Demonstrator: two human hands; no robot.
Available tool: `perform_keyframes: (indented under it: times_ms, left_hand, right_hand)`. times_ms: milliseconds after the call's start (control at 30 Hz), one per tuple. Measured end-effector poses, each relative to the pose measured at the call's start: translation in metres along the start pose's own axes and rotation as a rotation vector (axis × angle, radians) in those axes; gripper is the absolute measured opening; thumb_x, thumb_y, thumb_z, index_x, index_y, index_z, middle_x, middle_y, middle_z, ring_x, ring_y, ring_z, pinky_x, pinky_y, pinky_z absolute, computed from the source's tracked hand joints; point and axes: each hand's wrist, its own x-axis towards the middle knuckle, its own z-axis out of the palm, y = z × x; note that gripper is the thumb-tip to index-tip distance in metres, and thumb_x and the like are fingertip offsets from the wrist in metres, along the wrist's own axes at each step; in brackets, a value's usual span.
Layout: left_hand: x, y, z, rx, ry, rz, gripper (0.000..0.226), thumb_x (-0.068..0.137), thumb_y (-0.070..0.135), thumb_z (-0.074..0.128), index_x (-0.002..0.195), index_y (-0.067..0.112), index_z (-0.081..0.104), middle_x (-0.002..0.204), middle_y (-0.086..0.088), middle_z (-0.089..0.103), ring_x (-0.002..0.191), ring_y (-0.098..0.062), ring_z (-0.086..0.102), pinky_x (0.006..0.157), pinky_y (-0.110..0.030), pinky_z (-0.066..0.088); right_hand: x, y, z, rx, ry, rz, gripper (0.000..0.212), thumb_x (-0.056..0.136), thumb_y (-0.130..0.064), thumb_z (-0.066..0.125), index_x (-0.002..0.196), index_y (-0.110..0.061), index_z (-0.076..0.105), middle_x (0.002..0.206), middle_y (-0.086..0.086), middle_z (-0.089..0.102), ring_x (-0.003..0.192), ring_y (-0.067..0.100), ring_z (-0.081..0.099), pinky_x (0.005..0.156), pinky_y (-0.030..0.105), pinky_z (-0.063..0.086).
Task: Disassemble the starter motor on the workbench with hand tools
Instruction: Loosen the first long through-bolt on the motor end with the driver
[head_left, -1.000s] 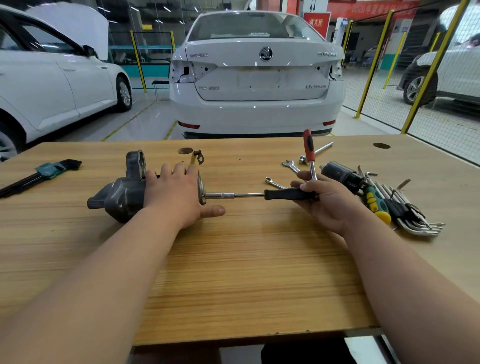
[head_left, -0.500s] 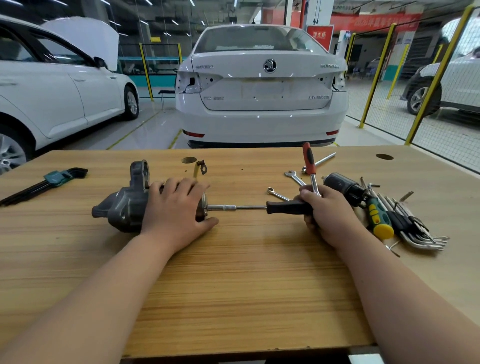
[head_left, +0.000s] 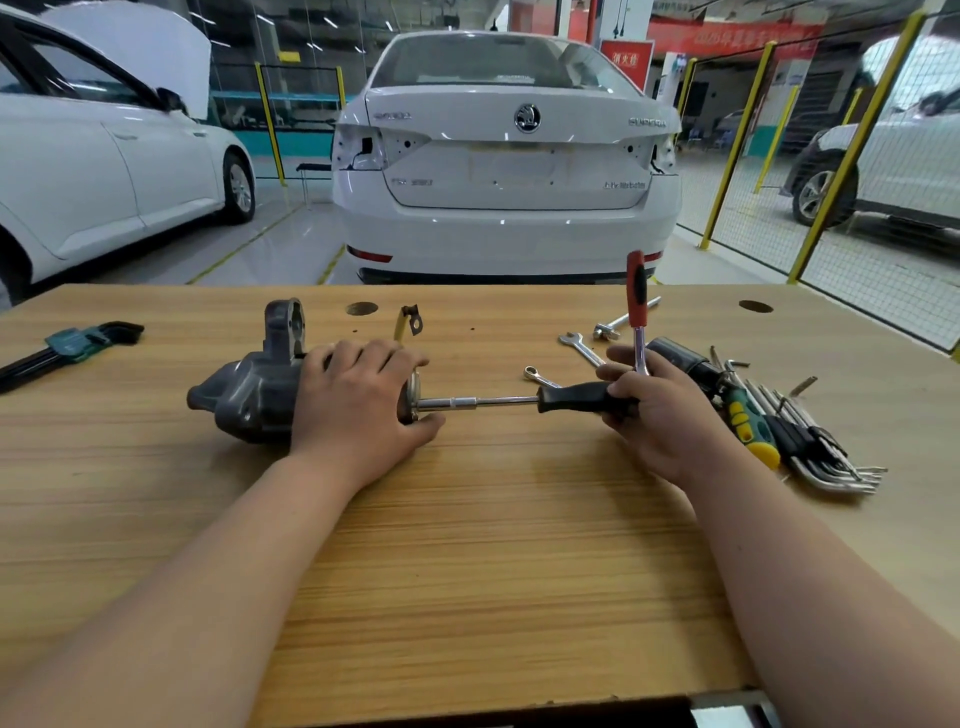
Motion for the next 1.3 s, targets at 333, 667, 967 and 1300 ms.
perform_keyframes:
  times_ms: [333,667,967,1300]
  left_hand:
    - [0.016,0.000,-0.014,0.006,-0.424,0.031,0.052,0.086,0.073,0.030,0.131,0.050,0.042,0.153,0.002,0.018,0.139,-0.028,0.012,0.112,-0.054,-0.003]
    - [0.025,-0.001,-0.016,-0.052,-0.533,0.004,0.048,0.088,0.071,0.024,0.123,0.052,0.051,0.153,0.004,0.019,0.139,-0.027,0.012,0.111,-0.052,0.000]
    - [0.028,-0.002,-0.019,-0.085,-0.589,-0.027,0.043,0.087,0.072,0.029,0.117,0.052,0.053,0.152,0.007,0.022,0.139,-0.024,0.012,0.112,-0.050,0.000]
    - [0.046,0.003,-0.040,-0.188,-0.752,-0.139,0.044,0.096,0.058,0.029,0.136,0.044,0.044,0.153,0.009,0.022,0.140,-0.028,0.011,0.110,-0.047,0.010]
  right_hand:
    - [0.001,0.000,0.001,-0.414,0.152,-0.024,0.021,0.102,-0.033,0.047,0.101,-0.017,0.062,0.065,-0.002,0.064,0.040,0.011,0.048,0.039,0.026,0.039]
    - [-0.003,-0.009,-0.007,-0.364,0.151,0.139,0.025,0.100,-0.024,0.043,0.078,-0.015,0.053,0.058,0.005,0.046,0.041,0.014,0.033,0.044,0.029,0.027]
    - [0.000,-0.010,-0.016,-0.338,0.064,0.058,0.026,0.101,-0.019,0.046,0.119,-0.027,0.064,0.097,0.012,0.066,0.045,0.014,0.048,0.039,0.025,0.038]
    - [-0.003,-0.013,-0.031,-0.035,-0.104,-0.035,0.042,0.098,-0.002,0.050,0.093,-0.030,0.081,0.105,0.009,0.068,0.083,0.025,0.065,0.061,0.026,0.055]
